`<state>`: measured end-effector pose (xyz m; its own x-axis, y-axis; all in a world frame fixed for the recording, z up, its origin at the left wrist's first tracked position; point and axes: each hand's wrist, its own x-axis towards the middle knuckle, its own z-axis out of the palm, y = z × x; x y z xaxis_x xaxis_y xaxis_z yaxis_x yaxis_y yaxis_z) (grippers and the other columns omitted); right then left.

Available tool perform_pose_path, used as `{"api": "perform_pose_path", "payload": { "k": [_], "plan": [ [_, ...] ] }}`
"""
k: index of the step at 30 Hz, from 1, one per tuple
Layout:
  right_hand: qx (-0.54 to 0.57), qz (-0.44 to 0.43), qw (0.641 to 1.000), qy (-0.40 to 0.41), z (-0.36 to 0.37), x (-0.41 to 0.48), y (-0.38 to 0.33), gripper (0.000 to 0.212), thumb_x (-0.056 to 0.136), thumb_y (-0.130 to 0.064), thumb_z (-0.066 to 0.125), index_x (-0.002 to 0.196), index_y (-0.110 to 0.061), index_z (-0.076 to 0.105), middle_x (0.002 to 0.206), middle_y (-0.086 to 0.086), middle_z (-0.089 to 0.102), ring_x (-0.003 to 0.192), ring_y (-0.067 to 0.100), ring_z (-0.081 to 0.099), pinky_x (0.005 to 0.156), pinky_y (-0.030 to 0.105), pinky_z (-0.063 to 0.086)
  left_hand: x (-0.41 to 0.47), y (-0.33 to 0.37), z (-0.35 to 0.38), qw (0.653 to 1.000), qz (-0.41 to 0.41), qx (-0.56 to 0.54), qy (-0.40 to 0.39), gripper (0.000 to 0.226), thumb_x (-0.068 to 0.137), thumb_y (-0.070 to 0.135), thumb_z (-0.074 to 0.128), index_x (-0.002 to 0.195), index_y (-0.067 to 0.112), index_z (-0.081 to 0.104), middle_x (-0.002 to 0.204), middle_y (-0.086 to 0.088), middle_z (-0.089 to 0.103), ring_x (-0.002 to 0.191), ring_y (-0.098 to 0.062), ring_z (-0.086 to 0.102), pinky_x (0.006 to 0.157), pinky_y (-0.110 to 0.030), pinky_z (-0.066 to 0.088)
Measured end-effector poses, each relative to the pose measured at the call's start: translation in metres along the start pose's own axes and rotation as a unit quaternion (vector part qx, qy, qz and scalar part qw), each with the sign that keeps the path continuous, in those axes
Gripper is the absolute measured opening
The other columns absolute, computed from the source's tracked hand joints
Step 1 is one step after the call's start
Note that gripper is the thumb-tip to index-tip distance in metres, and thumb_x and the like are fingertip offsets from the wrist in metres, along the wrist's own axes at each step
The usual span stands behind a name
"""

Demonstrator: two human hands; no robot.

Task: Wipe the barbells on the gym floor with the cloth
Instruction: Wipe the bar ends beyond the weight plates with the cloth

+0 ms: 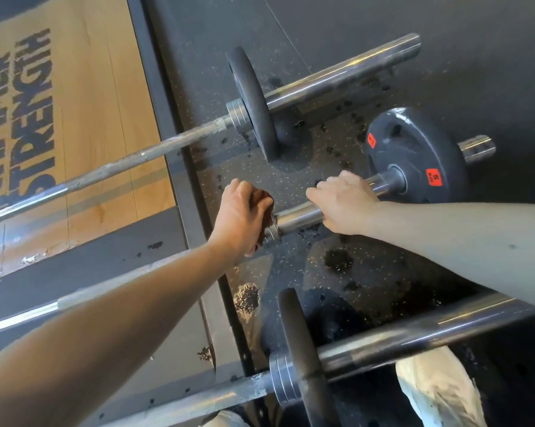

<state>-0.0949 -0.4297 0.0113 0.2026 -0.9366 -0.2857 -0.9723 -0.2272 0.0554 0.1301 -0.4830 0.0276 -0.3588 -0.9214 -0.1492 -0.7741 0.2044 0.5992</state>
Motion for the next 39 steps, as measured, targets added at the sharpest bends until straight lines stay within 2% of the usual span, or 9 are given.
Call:
{"api": "perform_pose_path", "payload": {
  "k": [6,9,16,21,25,27,31,34,39],
  "plan": [
    [0.086,-0.044,0.928,-0.36,-0.052,0.034,0.018,0.036,0.071,-0.033,0.082,0.102,-0.023,0.066,0.094,0.002,0.068,0.082,0.019,0.066,0.068,0.035,0.053,-0.051,-0.018,0.003,0.993,0.117,-0.006,0.002,0.014,0.1,0.035,0.059,0.107,0.028,0.049,0.113,0.009,0.045,0.104,-0.01,0.044,0.1,-0.025,0.043],
    [0.104,-0.048,0.94,-0.322,-0.043,0.028,0.016,0.04,0.07,-0.043,0.082,0.101,-0.023,0.064,0.092,-0.002,0.066,0.082,0.018,0.066,0.073,0.035,0.056,-0.05,-0.022,0.006,0.991,0.13,0.0,0.006,0.015,0.099,0.038,0.058,0.103,0.024,0.052,0.107,0.009,0.046,0.101,-0.011,0.043,0.095,-0.02,0.04],
    [-0.026,0.006,0.996,0.087,0.028,-0.022,-0.006,0.06,0.081,-0.044,0.08,0.126,-0.019,0.049,0.114,0.004,0.058,0.104,0.027,0.053,0.089,0.042,0.043,-0.027,-0.009,0.009,0.998,0.032,-0.021,0.047,0.014,0.102,0.03,0.057,0.105,0.022,0.046,0.111,0.006,0.043,0.093,-0.003,0.041,0.087,-0.006,0.036],
    [0.017,-0.022,0.999,-0.021,0.003,-0.002,0.007,0.03,0.085,-0.033,0.07,0.105,-0.029,0.048,0.099,-0.004,0.061,0.097,0.023,0.059,0.084,0.041,0.048,-0.058,-0.029,0.015,0.98,0.196,0.033,0.025,0.027,0.101,0.036,0.057,0.113,0.012,0.058,0.118,0.0,0.047,0.106,-0.016,0.04,0.095,-0.021,0.037],
    [0.116,-0.07,0.949,-0.284,-0.031,0.034,0.027,0.037,0.071,-0.044,0.083,0.089,-0.03,0.053,0.093,-0.005,0.059,0.084,0.019,0.062,0.073,0.035,0.052,-0.058,-0.035,0.01,0.983,0.183,0.009,0.019,0.03,0.101,0.036,0.054,0.113,0.008,0.058,0.12,0.0,0.045,0.109,-0.019,0.043,0.099,-0.026,0.039],
    [0.159,-0.069,0.938,-0.301,-0.032,0.04,0.031,0.045,0.069,-0.048,0.086,0.1,-0.03,0.059,0.1,-0.006,0.062,0.087,0.017,0.062,0.084,0.04,0.056,-0.054,-0.032,0.01,0.987,0.161,0.009,0.008,0.024,0.1,0.029,0.057,0.112,0.008,0.057,0.118,0.0,0.046,0.108,-0.019,0.042,0.098,-0.026,0.039],
    [0.21,-0.067,0.975,-0.024,0.006,-0.001,0.03,0.086,0.073,-0.047,0.088,0.148,-0.034,0.048,0.121,-0.014,0.057,0.108,0.012,0.052,0.095,0.042,0.048,-0.055,-0.029,0.011,0.989,0.144,-0.014,0.003,0.017,0.098,0.02,0.064,0.11,0.011,0.056,0.114,0.002,0.045,0.105,-0.016,0.042,0.098,-0.016,0.035],
    [0.167,-0.099,0.95,0.246,0.054,-0.034,0.021,0.067,0.079,-0.023,0.086,0.14,-0.016,0.061,0.131,0.004,0.064,0.119,0.027,0.056,0.103,0.05,0.045,-0.048,-0.027,0.012,0.994,0.103,-0.04,0.004,0.016,0.098,0.022,0.065,0.106,0.018,0.051,0.11,0.004,0.045,0.102,-0.005,0.04,0.095,-0.009,0.032],
    [0.155,-0.122,0.94,0.278,0.057,-0.025,0.024,0.051,0.086,-0.023,0.08,0.135,-0.018,0.066,0.124,0.002,0.067,0.111,0.026,0.061,0.101,0.044,0.043,-0.048,-0.013,0.016,0.993,0.111,0.004,0.037,0.016,0.099,0.025,0.064,0.107,0.017,0.053,0.111,0.005,0.045,0.101,-0.011,0.036,0.091,-0.013,0.031]
  ]
}}
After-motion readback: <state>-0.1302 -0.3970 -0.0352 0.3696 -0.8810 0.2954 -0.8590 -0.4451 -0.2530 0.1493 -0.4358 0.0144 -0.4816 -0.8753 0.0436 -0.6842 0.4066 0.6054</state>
